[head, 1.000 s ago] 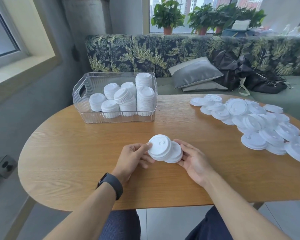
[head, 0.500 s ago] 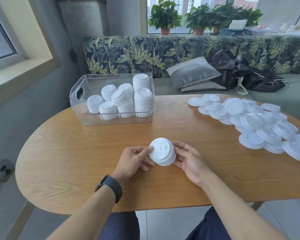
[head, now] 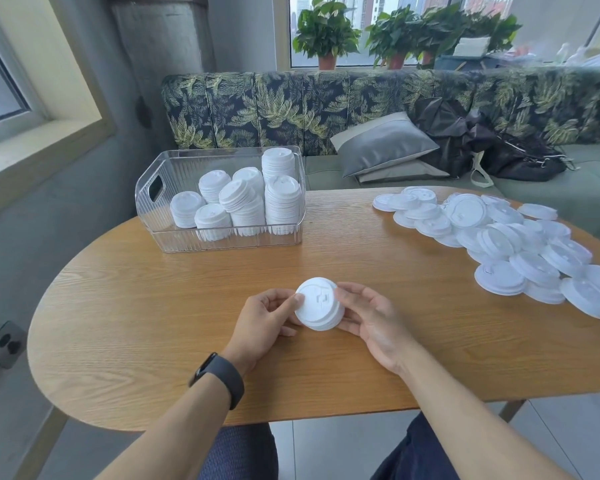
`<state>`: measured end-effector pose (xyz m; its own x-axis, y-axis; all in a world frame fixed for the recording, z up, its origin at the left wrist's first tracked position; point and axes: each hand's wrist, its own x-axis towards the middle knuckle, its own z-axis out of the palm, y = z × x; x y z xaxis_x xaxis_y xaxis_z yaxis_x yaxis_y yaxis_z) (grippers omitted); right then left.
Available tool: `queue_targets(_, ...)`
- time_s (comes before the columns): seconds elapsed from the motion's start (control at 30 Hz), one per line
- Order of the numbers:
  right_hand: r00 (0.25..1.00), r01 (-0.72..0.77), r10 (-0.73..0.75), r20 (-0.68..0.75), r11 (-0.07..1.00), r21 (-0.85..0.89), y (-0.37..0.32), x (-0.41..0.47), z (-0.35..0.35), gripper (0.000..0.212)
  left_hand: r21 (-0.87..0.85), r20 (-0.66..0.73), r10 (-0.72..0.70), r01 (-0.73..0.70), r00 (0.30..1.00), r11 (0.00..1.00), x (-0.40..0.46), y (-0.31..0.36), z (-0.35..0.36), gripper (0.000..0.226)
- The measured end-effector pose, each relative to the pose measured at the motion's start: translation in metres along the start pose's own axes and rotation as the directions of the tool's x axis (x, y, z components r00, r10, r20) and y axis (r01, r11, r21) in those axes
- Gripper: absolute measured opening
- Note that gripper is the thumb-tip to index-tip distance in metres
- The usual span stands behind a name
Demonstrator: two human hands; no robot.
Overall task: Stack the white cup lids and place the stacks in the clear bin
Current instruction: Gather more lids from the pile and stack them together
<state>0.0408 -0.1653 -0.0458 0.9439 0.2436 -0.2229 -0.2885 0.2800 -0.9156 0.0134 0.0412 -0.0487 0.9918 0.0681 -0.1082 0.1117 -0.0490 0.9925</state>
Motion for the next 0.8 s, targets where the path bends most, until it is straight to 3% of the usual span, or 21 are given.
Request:
queue_targets(0.1, 1.000, 0.028, -0.029, -0.012, 0.998, -0.057, 0.0021, -0.0012, 0.0029, 0.062, 0.003, -0.001, 0.016, -0.016, 1.000, 1.000, 0.0001, -0.0014, 0.0001, 0.025)
queue_targets(0.23, 0.998, 0.032, -0.035, -0.058, 0.998, -0.047, 0.0049, 0.0012, 0.0036, 0.041, 0.014, -0.007, 0.031, -0.030, 1.000, 0.999, 0.0000, -0.0024, 0.0001, 0.029)
queue_targets(0.37, 0.998, 0.024, -0.025, -0.054, 1.000, -0.013, 0.0057, 0.0021, 0.0011, 0.034, 0.013, 0.004, 0.024, -0.024, 1.000, 1.000, 0.0003, -0.0022, -0.0011, 0.032)
queue_targets(0.67, 0.999, 0.023, -0.023, -0.025, 1.000, 0.001, 0.0051, 0.0022, 0.0004, 0.034, -0.004, -0.015, 0.039, -0.039, 0.999, 0.999, -0.0006, -0.0010, 0.0008, 0.027)
queue_targets(0.8, 1.000, 0.017, -0.018, -0.025, 1.000, -0.024, 0.0040, 0.0017, 0.0016, 0.049, -0.011, -0.014, 0.030, -0.030, 0.999, 0.999, -0.0004, -0.0011, 0.0003, 0.025)
